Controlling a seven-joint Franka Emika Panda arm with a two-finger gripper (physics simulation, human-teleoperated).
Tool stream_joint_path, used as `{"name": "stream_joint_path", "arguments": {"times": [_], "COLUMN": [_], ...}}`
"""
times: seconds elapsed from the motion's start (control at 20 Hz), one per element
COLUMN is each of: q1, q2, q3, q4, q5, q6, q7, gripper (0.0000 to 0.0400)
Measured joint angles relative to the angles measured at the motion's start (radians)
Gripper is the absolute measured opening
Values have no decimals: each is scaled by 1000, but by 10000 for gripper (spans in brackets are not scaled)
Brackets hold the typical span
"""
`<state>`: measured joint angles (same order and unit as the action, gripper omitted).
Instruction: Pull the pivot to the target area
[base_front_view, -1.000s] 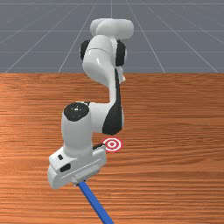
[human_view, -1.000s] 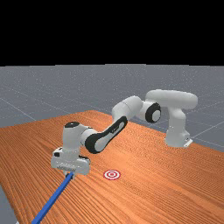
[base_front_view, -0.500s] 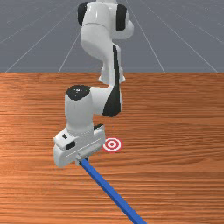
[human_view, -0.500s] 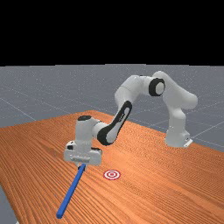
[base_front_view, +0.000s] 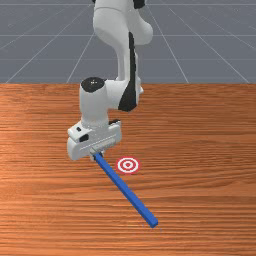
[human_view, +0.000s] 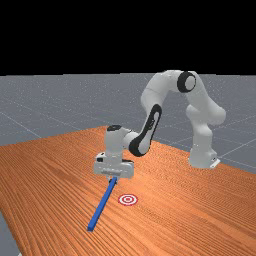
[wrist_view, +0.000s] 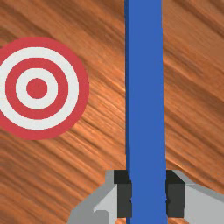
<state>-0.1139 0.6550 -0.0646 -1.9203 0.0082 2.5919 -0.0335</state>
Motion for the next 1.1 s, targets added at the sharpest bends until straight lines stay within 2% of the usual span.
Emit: {"name": "stream_joint_path", "arguments": {"times": [0.05,0.1,0.15,0.2,0.25,0.3,0.35,0.5,0.55,0.7,0.85,1.1], "q1": [-1,2,-1,0,-2,-31,-39,-6,3,-4,-21,-11], "q2": [-21,-47,-50,-66,-83,-110,-125,-129,-139,-162,-190,-218], "q3": [-1,-6,-6,-9,-9,17,22,11,8,14,25,18], "q4": [-41,-107,-95,-125,-160,-229,-258,-272,-291,-308,-365,-425], "q5": [-1,14,-4,-7,-6,-11,-16,-14,-1,-15,-26,-25], "q6": [18,100,20,21,46,145,160,163,192,169,197,223], "q7": [-2,24,-1,-2,-5,-82,-104,-47,-14,-53,-102,-81], "gripper": [95,95,95,95,95,95,95,95,95,95,95,95]}}
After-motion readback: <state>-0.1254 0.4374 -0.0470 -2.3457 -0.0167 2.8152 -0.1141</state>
